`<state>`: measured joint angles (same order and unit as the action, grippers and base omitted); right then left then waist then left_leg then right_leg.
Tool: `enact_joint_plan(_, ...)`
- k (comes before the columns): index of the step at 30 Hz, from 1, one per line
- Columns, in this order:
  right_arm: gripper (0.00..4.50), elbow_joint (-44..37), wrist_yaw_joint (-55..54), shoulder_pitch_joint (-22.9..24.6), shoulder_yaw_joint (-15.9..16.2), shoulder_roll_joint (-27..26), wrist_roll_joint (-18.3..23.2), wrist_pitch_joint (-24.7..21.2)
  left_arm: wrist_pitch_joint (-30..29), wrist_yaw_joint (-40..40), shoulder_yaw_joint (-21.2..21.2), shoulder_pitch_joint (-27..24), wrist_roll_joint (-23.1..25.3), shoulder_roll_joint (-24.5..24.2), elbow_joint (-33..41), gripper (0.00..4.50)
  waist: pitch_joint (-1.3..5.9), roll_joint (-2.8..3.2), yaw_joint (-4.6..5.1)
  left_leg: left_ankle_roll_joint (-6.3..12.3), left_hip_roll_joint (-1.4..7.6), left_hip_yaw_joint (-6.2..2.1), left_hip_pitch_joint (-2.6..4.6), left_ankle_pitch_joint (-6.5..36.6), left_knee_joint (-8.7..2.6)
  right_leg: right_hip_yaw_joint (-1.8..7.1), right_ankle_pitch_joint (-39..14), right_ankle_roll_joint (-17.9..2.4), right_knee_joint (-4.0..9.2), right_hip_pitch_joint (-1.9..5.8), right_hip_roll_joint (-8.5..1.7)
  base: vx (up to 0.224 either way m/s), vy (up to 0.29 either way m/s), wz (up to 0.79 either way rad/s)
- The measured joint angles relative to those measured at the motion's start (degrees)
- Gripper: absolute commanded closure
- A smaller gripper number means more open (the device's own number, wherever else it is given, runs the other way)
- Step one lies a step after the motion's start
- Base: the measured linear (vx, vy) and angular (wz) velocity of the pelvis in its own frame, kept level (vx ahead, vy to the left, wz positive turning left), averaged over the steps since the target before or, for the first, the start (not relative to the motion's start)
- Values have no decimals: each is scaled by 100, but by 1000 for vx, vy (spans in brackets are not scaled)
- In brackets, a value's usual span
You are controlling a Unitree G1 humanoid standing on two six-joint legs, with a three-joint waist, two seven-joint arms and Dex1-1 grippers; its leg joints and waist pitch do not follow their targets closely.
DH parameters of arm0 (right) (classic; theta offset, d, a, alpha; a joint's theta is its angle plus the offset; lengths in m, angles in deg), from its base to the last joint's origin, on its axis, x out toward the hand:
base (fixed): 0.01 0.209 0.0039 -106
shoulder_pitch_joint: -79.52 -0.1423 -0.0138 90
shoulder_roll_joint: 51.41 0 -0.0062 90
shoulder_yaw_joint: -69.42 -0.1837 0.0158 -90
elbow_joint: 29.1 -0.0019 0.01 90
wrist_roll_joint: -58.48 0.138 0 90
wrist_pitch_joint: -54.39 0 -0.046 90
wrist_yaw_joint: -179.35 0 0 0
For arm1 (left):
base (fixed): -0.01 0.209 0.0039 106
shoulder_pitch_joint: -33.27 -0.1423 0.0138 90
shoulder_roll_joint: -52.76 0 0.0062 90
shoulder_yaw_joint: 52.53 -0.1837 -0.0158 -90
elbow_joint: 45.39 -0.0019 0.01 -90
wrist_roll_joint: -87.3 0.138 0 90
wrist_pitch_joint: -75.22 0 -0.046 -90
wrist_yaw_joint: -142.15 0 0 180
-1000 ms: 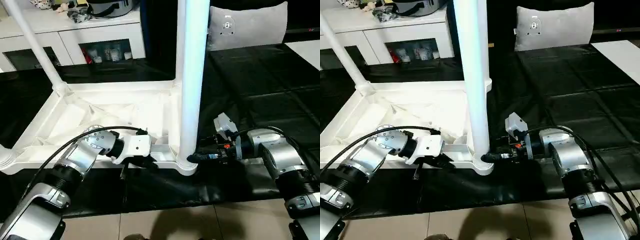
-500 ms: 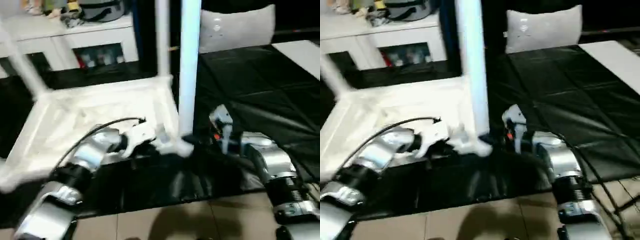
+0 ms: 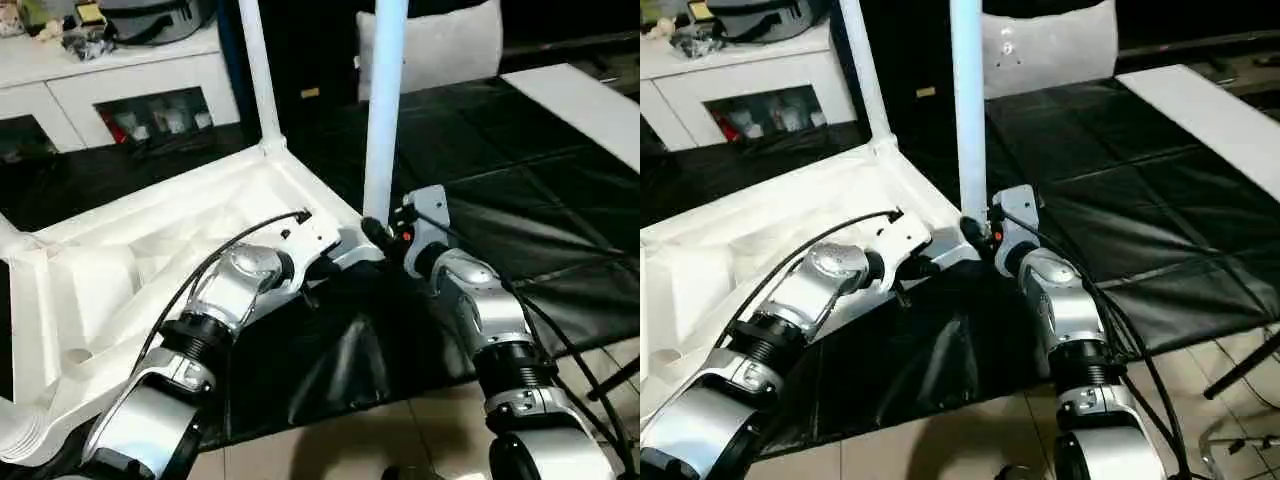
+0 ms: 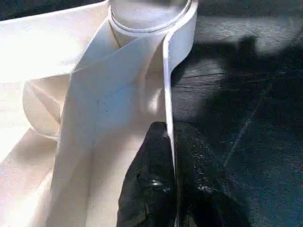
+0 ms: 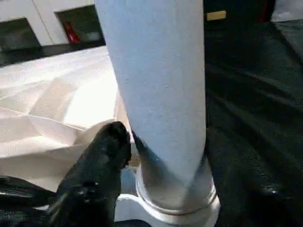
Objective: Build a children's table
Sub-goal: Rotate leg to tighten
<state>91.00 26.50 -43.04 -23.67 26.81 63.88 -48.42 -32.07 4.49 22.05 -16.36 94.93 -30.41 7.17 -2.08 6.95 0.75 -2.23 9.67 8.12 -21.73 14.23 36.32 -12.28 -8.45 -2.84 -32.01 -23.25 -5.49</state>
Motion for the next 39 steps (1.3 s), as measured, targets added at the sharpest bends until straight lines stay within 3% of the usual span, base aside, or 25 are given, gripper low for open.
enact_joint_plan(6, 100, -217, 942, 420, 203, 456, 120, 538, 416, 308, -68, -158, 2, -248, 77, 450, 0, 0, -109, 1, 18, 10, -9, -1, 5, 4, -29, 1, -30, -31, 15, 0, 0, 0)
enact_joint_plan(11, 66, -543, 1886, 768, 313, 998, 322, 556, 693, 656, -218, -221, 0, -518, 116, 450, -1, 2, -215, -7, 19, 19, 2, -8, 13, 16, -16, -6, -32, -26, 16, 0, 0, 0)
enact_joint_plan(13, 35, -550, 2221, 785, 349, 1286, 349, 564, 829, 848, -284, -238, -1, -650, 116, 450, -1, 2, -267, -9, 18, 28, 13, -9, 16, 26, -11, -4, -31, -21, 16, 0, 0, 0)
enact_joint_plan(18, 6, -545, 2991, 768, 374, 1954, 385, 669, 1496, 1610, -373, -416, -85, -1028, 165, 450, -1, 1, -364, -10, 18, 36, 30, -9, 15, 31, -11, -3, -31, -10, 16, 0, 0, 0)
enact_joint_plan(24, 6, -586, 4143, 699, 655, 2404, 518, 592, 1891, 2492, -644, -504, -224, -1341, 365, 450, 5, -27, -574, -9, 20, 48, 39, -9, 14, 38, -11, -4, -37, -10, 16, 0, 0, 0)
enact_joint_plan(28, 47, -717, 4934, 616, 960, 2482, 757, 339, 2222, 2874, -775, -524, -239, -1419, 412, 450, 4, -52, -694, -9, 20, 58, 47, -9, 15, 48, -11, -4, -38, -9, 14, 0, 0, 0)
enact_joint_plan(31, 80, -694, 5209, 529, 1128, 2520, 750, 282, 2360, 3112, -875, -599, -240, -1496, 559, 450, 6, -89, -756, -9, 22, 60, 63, -9, 15, 50, -12, -4, -44, -9, 14, 0, 0, 0)
enact_joint_plan(39, 138, -543, 5547, 412, 1319, 2450, 751, 213, 2428, 3338, -1000, -603, -241, -1532, 678, 450, 10, -112, -875, -13, 22, 76, 66, -11, 15, 64, -12, -4, -59, -9, 12, 0, 0, 0)
